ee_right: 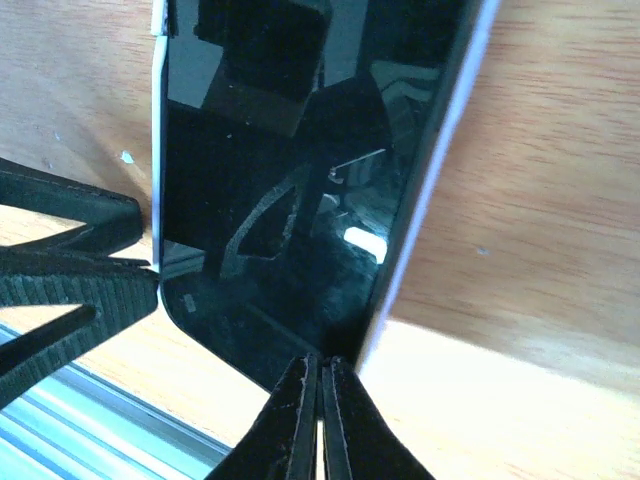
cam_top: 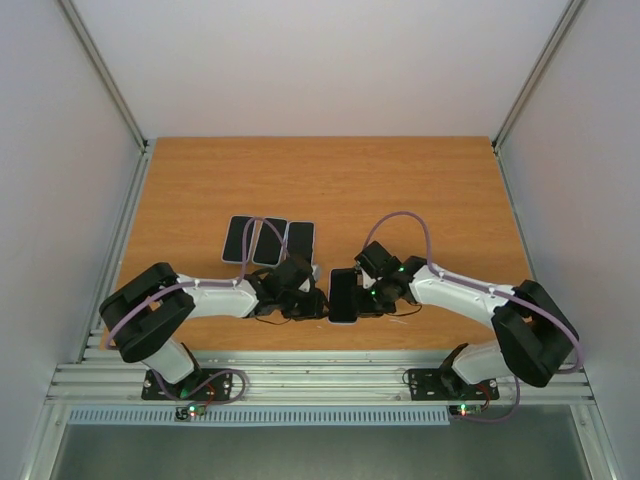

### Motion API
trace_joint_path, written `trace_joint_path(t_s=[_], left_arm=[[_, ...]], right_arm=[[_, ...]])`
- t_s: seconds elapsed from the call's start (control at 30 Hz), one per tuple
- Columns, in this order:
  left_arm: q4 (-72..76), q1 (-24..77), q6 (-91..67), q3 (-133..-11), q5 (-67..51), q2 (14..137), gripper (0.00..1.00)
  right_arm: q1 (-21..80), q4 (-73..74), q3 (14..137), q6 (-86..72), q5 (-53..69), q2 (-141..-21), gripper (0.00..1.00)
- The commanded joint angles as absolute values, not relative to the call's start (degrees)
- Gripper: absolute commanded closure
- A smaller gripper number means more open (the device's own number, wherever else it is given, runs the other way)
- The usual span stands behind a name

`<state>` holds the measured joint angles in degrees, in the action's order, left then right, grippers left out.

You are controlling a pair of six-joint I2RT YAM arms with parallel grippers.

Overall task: Put the phone into the phone case
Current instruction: Press the phone with the phone case at the bottom right corner of the phone case.

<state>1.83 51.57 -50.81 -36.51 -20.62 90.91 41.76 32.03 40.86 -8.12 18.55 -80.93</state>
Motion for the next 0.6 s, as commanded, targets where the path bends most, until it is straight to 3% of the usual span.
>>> trace_joint_path(t_s=[0.0, 0.57], left_arm=[[3.9, 51.9, -51.3, -36.3, -20.6, 91.0, 0.64], [4.9, 52.0, -51.7, -36.3, -21.6, 92.1, 0.67]], right_arm=[[42.2, 37.4, 42.1, -8.5, 13.1, -76.9, 0.94], [43.1, 31.3, 40.6, -9.5, 17.2, -81.9, 0.94]])
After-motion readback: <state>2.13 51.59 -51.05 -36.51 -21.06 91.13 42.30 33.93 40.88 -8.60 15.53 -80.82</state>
